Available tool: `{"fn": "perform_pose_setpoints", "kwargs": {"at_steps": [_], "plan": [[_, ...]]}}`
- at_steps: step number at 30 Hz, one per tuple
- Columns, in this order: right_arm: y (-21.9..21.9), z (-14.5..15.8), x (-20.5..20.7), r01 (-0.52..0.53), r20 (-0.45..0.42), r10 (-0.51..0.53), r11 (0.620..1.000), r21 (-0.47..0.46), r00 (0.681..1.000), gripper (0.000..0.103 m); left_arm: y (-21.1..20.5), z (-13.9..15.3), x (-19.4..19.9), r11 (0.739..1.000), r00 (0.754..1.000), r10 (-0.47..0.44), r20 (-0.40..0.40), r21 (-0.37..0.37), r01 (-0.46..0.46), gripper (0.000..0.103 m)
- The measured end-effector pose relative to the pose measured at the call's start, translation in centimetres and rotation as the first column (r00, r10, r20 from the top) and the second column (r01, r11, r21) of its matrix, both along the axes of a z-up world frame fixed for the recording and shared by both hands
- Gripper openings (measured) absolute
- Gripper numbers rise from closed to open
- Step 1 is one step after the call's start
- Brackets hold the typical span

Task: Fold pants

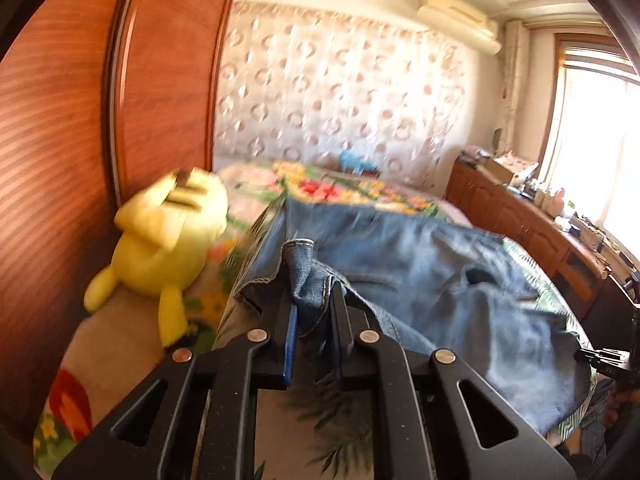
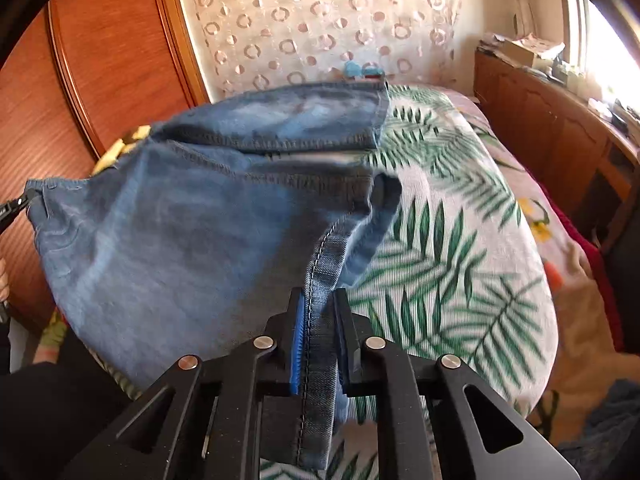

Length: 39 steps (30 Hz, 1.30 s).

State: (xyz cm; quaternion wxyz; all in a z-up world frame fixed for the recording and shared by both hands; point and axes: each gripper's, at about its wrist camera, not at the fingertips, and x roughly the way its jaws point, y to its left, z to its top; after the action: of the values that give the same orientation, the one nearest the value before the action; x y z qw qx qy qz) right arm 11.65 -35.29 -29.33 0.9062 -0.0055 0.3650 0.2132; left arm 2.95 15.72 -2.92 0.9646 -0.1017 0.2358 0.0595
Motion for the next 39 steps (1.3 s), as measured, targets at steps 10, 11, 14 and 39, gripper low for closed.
{"fn": "perform_pose_setpoints", "kwargs": {"at_steps": [10, 11, 14, 39], "plan": [[-0.4, 6.0, 3.2, -0.017, 0.167, 0.015, 1.000, 0.010, 0.986, 0.008, -0.8, 4.1, 6.1, 0.997, 0.996, -0.039, 0.077, 0.062, 0.034, 0.013], [-0.4, 6.3, 3.6, -0.012, 0.179, 0.010, 1.000, 0.009, 0.984, 0.007, -0.7, 4.3, 6.6, 0.997, 0.996, -0.038, 0.078, 0.065, 0.033, 0.014], [-0.5, 7.2, 5.2, 0.001, 0.205, -0.001, 1.000, 0.000, 0.979, 0.007, -0.4, 4.6, 8.1, 0.997, 0.996, -0.036, 0.078, 0.069, 0.030, 0.013], [4.7, 5.0, 18.9, 0.026, 0.035, -0.023, 0.996, -0.085, 0.999, 0.033, -0.3, -0.3, 18.5, 0.996, 0.996, -0.044, -0.080, 0.076, 0.050, 0.013]]}}
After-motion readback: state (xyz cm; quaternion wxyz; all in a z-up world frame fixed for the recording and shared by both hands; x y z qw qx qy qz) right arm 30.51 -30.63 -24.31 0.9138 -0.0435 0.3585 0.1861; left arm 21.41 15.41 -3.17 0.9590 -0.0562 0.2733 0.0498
